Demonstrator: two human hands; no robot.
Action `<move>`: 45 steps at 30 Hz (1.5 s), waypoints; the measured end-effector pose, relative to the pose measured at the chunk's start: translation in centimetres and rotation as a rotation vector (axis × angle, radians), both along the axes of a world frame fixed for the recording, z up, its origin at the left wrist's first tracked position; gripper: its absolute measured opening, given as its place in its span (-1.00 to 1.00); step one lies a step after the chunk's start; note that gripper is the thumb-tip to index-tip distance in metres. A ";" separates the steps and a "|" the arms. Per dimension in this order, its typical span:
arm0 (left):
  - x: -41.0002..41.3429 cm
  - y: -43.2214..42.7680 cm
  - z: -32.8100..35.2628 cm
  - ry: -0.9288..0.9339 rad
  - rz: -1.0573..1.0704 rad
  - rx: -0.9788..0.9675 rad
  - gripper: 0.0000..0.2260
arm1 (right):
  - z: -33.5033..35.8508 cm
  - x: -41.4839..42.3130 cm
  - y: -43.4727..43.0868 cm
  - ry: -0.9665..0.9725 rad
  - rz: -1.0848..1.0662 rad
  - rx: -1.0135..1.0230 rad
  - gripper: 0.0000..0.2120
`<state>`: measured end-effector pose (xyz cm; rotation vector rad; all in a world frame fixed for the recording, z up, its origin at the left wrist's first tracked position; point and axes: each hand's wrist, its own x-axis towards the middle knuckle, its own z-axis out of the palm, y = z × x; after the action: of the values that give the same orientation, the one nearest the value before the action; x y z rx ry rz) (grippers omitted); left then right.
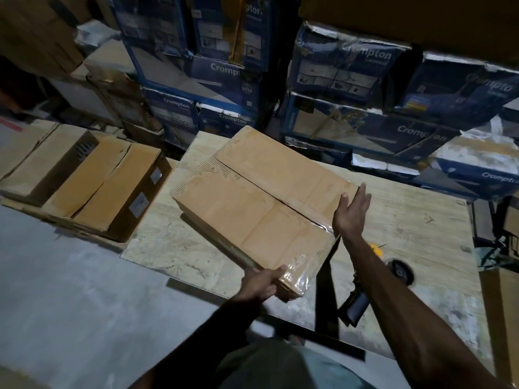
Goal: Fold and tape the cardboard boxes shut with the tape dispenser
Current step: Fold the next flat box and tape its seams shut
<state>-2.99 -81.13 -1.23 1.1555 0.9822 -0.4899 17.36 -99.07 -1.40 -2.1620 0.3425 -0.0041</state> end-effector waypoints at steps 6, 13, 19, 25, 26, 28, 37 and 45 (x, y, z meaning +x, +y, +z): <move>0.9 3.8 3.0 -0.145 0.238 0.866 -0.21 | 2.9 -7.0 2.5 0.031 0.179 -0.261 -0.18; 10.8 16.1 4.0 -0.216 -0.473 1.253 -0.03 | 2.9 -15.6 8.8 0.066 0.745 -0.525 0.01; 13.1 21.8 4.5 0.008 -0.567 1.083 0.33 | 0.9 -16.0 8.3 0.058 0.863 -0.745 -0.02; 10.7 21.5 2.6 0.010 -0.456 1.164 0.28 | 1.9 -13.4 5.8 0.068 0.978 -0.804 0.07; 10.0 21.3 2.4 0.025 -0.422 1.178 0.27 | 2.0 -12.6 5.2 0.061 0.992 -0.815 0.09; 8.3 20.3 2.5 0.061 -0.390 1.195 0.21 | 2.2 -10.8 3.8 0.036 1.013 -0.848 0.11; -1.9 11.3 2.9 -0.027 -0.373 0.933 -0.28 | 3.6 -2.3 -3.1 -0.065 1.096 -0.963 0.11; -2.0 -0.1 2.6 -0.125 -0.331 0.232 -0.43 | -0.4 -3.4 -5.1 -0.034 0.061 -0.334 -0.37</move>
<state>-5.02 -81.26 1.37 1.5517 0.7548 -0.5686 13.93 -104.18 -1.80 -2.4991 0.2711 -0.0679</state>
